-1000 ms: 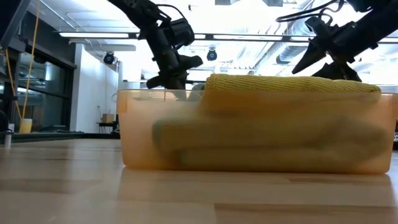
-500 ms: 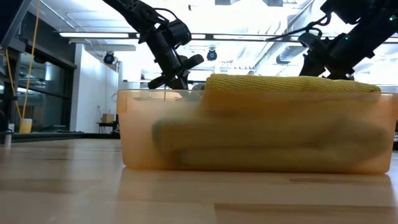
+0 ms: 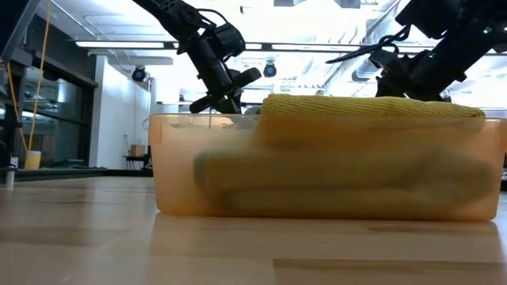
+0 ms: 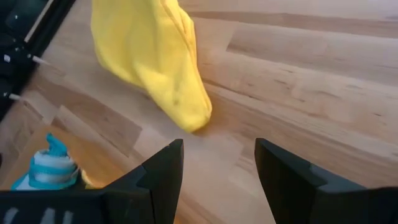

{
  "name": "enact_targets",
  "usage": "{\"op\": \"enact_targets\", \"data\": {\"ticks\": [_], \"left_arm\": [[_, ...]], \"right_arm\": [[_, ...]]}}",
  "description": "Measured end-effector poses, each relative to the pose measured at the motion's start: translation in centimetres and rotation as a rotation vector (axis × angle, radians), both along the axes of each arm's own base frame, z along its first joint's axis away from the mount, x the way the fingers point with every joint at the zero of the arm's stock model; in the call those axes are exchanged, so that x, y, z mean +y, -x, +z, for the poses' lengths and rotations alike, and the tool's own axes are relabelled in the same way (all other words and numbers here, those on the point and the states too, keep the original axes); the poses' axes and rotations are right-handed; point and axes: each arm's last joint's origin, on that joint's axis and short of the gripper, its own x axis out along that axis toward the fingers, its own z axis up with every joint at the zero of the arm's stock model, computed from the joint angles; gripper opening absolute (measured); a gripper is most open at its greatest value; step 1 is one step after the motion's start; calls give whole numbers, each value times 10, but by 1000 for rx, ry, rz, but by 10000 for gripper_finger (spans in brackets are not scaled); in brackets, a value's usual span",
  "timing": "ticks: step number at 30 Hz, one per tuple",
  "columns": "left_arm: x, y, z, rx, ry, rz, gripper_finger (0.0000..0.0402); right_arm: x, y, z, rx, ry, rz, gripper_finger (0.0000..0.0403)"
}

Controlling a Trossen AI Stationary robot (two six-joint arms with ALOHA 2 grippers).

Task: Fold microfiber towels
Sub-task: Fold the yellow microfiber towel

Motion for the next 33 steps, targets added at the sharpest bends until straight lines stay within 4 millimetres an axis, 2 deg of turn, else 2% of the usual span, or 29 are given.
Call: {"op": "enact_targets", "data": {"ticks": [7, 13, 19, 27, 33], "left_arm": [[0, 0, 0, 1, 0, -1, 0], [0, 0, 0, 1, 0, -1, 0], [0, 0, 0, 1, 0, -1, 0], [0, 0, 0, 0, 1, 1, 0], [0, 0, 0, -1, 3, 6, 0]], "right_arm": [[-4, -11, -6, -13, 7, -43, 188], [-17, -18, -23, 1, -227, -150, 188], [-38, -31, -41, 27, -357, -42, 188], [-79, -47, -57, -134, -421, 56, 188], [-87, -52, -76, -146, -514, 107, 188]]}}
